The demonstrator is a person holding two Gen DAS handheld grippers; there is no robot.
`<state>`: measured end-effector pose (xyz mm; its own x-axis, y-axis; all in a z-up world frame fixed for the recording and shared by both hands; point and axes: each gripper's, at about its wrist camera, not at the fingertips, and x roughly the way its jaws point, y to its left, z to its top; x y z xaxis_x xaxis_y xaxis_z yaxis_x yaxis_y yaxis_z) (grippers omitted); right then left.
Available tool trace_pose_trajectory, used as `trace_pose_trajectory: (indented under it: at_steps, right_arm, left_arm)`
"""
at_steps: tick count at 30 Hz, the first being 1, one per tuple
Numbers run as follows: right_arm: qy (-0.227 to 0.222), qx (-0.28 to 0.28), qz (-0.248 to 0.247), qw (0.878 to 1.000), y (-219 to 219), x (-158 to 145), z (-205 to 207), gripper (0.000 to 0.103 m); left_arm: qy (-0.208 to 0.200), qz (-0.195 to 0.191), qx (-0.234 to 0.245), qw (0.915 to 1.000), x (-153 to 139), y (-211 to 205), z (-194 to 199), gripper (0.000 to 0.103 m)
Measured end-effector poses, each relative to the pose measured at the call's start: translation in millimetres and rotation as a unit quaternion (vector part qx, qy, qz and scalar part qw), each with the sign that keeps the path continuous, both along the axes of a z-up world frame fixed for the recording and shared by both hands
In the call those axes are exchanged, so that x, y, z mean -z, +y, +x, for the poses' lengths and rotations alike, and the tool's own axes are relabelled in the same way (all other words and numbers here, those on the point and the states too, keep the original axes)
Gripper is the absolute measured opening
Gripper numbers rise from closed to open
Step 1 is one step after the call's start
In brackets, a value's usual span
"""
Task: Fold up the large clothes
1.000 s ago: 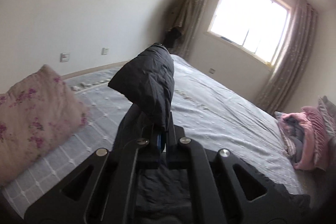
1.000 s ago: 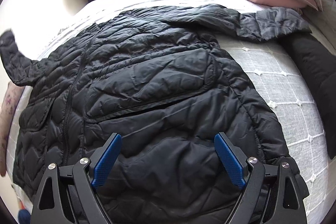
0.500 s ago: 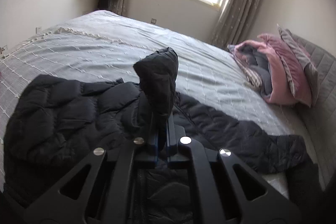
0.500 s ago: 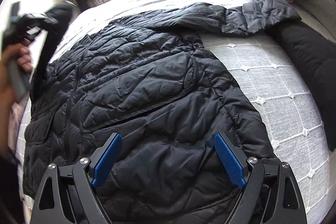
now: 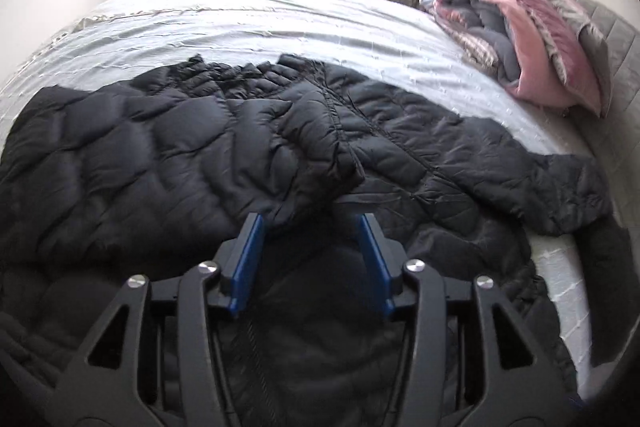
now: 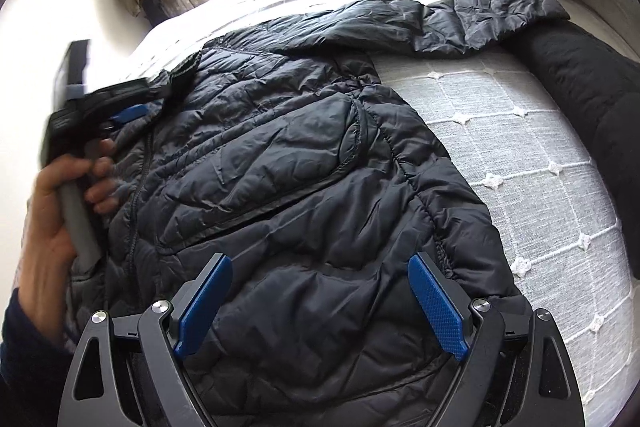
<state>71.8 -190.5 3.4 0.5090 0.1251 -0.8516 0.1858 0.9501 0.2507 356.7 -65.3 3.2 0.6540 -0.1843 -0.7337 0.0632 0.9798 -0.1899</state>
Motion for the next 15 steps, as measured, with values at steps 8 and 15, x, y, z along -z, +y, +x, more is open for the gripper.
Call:
trace_pose_trajectory:
  at_steps: [8,15]
  right_arm:
    - [0.007,0.013,-0.008,1.000,-9,4,2,0.091]
    - [0.043,0.006,-0.021,0.999,-6,20,7,0.091]
  left_arm:
    - [0.026,-0.006,-0.050,0.9984,-33,85,-105,0.060]
    - [0.050,-0.053,-0.127,0.9892,-6,146,-163,0.068]
